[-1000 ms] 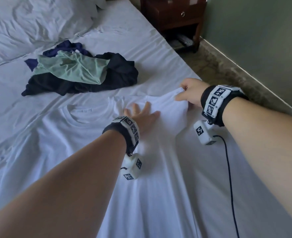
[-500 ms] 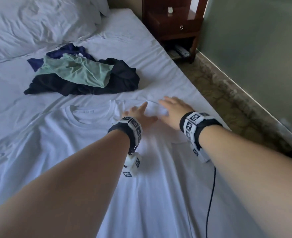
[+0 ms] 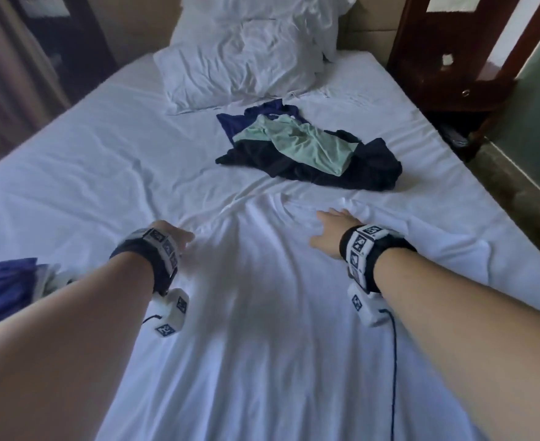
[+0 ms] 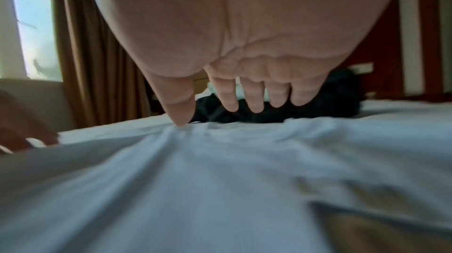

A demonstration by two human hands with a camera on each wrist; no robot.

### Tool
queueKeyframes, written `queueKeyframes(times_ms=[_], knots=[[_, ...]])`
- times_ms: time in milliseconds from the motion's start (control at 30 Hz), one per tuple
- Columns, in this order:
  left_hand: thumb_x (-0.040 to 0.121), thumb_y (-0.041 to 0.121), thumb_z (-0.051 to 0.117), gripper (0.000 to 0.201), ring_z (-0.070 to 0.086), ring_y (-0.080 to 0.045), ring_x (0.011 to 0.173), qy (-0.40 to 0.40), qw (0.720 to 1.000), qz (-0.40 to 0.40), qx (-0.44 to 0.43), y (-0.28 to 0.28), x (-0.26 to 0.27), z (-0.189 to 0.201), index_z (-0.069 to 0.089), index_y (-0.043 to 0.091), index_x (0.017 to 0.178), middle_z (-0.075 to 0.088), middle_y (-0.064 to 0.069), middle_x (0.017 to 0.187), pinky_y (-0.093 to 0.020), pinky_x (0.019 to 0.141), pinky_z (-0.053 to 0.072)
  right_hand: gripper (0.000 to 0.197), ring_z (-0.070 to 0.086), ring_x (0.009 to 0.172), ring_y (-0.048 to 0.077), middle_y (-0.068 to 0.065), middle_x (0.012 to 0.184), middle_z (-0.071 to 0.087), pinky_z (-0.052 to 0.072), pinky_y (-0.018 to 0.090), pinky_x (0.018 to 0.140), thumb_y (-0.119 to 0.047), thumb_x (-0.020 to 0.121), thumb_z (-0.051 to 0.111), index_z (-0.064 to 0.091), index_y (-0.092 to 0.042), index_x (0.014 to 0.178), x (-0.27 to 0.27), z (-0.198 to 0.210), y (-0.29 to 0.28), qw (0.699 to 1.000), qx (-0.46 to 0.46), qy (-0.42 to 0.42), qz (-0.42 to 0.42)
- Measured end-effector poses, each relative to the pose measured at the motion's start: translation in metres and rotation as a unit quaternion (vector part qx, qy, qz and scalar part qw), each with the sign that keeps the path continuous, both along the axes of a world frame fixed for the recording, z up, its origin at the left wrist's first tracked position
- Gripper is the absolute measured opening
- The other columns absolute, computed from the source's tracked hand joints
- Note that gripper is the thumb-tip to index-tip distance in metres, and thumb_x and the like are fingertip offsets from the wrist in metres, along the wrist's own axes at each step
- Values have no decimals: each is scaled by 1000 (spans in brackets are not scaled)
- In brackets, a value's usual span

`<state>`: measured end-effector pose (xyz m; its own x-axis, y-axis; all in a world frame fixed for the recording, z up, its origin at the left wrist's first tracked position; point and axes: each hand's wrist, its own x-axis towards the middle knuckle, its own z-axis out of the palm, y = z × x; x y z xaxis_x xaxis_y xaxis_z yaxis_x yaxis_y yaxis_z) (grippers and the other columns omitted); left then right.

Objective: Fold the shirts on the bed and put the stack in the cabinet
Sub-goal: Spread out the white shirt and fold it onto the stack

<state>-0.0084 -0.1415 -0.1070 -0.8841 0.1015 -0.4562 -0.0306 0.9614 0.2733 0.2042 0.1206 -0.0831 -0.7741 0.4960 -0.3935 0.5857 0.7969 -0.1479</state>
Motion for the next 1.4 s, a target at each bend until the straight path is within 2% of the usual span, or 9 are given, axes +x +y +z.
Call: queueKeyframes(times_ms=[133,267,433,667,767,900,1100,1200,1400], knots=[[86,60,70,52,64,-24,85,-26,998,-52,19,0,8,-3,69,10,101,68,-3,94,-33,79,48,68,21,150,28,8,162,28,26,44,119,-46,98,51,32,-10,153,-42,-7,-80,996,-48,28,74],[95,31,70,27,67,-28,106,-29,986,-71,149,5,9,-1,72,8,110,71,-9,108,-37,95,53,68,12,154,25,4,166,20,17,39,121,-43,103,46,23,-11,158,-68,-16,-117,992,-89,47,78],[102,12,56,20,64,-21,60,-59,940,28,334,12,8,5,61,9,83,66,-11,77,-24,47,56,56,14,152,24,4,165,23,22,38,119,-33,105,44,28,-12,155,-94,-15,-130,986,-107,111,60],[104,23,49,11,62,-33,89,81,928,110,346,-23,-28,19,48,13,107,61,-14,102,-50,82,60,71,1,154,36,-4,169,-8,11,51,123,-68,97,36,5,-46,158,-120,-33,-132,992,-97,79,22],[105,25,43,11,62,-29,80,57,903,193,380,-49,-41,8,47,14,105,58,-6,93,-47,64,63,82,-9,152,44,-6,168,-15,4,59,122,-86,84,32,-4,-57,153,-129,-45,-141,997,-67,24,13],[75,70,56,71,74,-37,81,-2,914,195,356,-69,-82,-55,63,6,105,75,-18,98,-54,75,62,108,-17,148,52,-6,165,-26,4,70,117,-106,56,31,-17,-65,145,-139,-57,-144,999,-22,-32,30],[81,25,84,24,76,-23,78,-118,934,83,327,-66,-54,-33,72,13,99,78,-9,90,-32,67,61,136,-17,147,54,0,165,-28,6,76,107,-112,29,32,-25,-63,142,-156,-67,-152,997,11,-74,16],[84,23,75,23,76,-29,85,-85,937,117,317,-58,-53,-37,73,15,105,78,-10,94,-44,80,64,138,-18,147,52,-1,165,-27,5,76,108,-113,26,30,-25,-63,142,-156,-67,-152,997,10,-78,19],[98,24,60,25,72,-38,92,-20,945,108,309,-49,-35,2,65,5,113,71,-20,105,-43,74,62,95,5,153,39,-3,169,8,17,58,120,-85,73,49,13,-54,154,-140,-40,-140,991,-109,68,-41]])
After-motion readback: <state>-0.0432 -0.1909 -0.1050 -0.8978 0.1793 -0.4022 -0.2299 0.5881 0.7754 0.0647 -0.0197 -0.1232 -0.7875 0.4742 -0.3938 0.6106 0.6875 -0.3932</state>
